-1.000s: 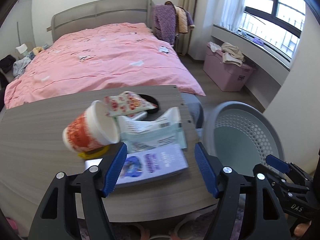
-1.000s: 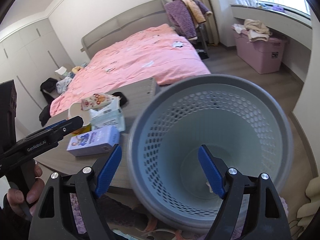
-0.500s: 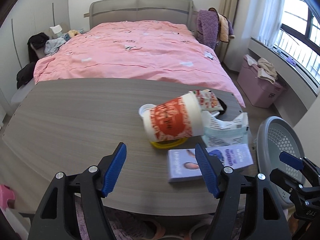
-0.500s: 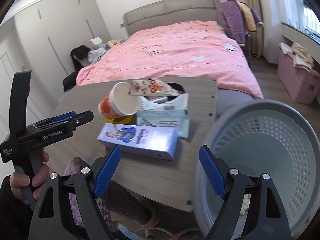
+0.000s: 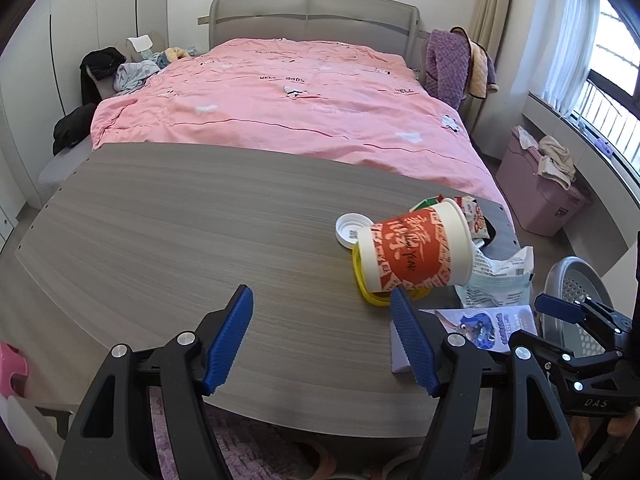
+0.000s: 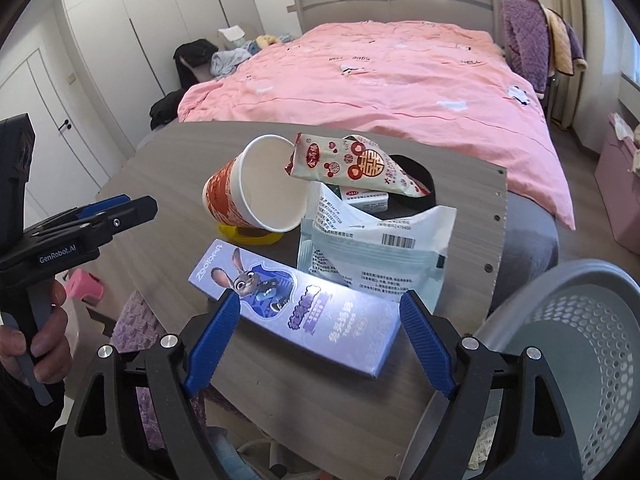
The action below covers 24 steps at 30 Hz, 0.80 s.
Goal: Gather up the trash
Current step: 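Grasp the lavender Zootopia toothbrush box with the right gripper and lift it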
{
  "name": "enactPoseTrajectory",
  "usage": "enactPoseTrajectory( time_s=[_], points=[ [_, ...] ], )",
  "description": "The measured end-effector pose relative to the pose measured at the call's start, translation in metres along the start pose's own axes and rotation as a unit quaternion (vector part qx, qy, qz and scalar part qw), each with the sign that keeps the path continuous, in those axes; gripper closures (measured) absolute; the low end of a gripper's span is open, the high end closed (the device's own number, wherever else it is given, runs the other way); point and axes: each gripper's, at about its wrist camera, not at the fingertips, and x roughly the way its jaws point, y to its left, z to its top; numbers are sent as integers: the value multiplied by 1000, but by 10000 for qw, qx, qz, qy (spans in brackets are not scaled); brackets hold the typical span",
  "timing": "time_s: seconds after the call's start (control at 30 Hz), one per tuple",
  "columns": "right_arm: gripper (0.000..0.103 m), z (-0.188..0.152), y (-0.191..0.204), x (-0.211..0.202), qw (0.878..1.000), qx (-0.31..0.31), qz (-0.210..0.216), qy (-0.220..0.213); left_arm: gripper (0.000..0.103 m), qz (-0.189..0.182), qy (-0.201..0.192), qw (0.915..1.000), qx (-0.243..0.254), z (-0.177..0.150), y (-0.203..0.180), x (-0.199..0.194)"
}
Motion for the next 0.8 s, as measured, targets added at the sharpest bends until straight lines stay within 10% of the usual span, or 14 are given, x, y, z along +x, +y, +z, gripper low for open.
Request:
enactPoseTrajectory(
  time_s=[0.8],
  points=[
    [21, -14, 36, -5, 9972, -508, 376, 410, 35, 79, 28, 9998, -174, 2, 11, 3]
  ],
)
